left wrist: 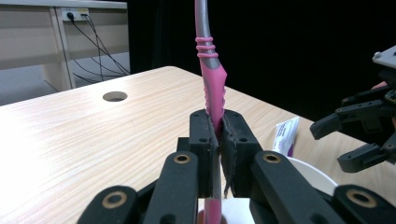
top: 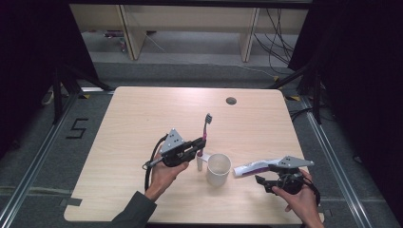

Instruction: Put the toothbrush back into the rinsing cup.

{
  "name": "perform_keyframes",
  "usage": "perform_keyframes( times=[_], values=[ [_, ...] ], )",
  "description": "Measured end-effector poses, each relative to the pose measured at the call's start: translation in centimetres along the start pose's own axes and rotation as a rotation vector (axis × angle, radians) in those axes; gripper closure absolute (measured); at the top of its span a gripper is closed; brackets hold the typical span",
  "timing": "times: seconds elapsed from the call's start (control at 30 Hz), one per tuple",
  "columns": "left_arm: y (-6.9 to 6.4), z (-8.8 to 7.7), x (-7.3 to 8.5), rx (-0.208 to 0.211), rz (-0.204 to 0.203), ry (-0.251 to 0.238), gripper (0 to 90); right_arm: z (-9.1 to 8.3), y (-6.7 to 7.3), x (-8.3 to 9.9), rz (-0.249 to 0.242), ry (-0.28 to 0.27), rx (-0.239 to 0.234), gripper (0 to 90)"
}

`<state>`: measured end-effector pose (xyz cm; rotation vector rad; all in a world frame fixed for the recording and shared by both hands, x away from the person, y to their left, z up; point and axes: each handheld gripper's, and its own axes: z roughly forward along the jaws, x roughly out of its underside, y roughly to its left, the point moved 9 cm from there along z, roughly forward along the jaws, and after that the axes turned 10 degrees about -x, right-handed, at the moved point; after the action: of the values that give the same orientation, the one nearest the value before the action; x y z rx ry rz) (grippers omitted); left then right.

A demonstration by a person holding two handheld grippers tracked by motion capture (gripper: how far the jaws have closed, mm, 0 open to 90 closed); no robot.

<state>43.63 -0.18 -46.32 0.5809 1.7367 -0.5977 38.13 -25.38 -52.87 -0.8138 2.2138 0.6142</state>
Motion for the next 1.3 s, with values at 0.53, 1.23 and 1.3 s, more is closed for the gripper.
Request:
perform_keyframes(
  times=[0.53,1.23,1.3],
  values=[
    [0.1,-0.4,2.8,0.006,0.005,0.076,80.0,0.2,0.1,0.0,-0.009,0.000,-0.003,28.8],
    [0.4,-3.3,2.4,-0.054,0.040,0.092,33.3,0.2,0.2,0.1,0.009,0.003,-0.011,28.8],
    [0.1,-3.9,2.5,-0.044,0.035,0.099,31.8,0.2,0.4,0.1,0.024,0.002,-0.005,28.8]
  ],
)
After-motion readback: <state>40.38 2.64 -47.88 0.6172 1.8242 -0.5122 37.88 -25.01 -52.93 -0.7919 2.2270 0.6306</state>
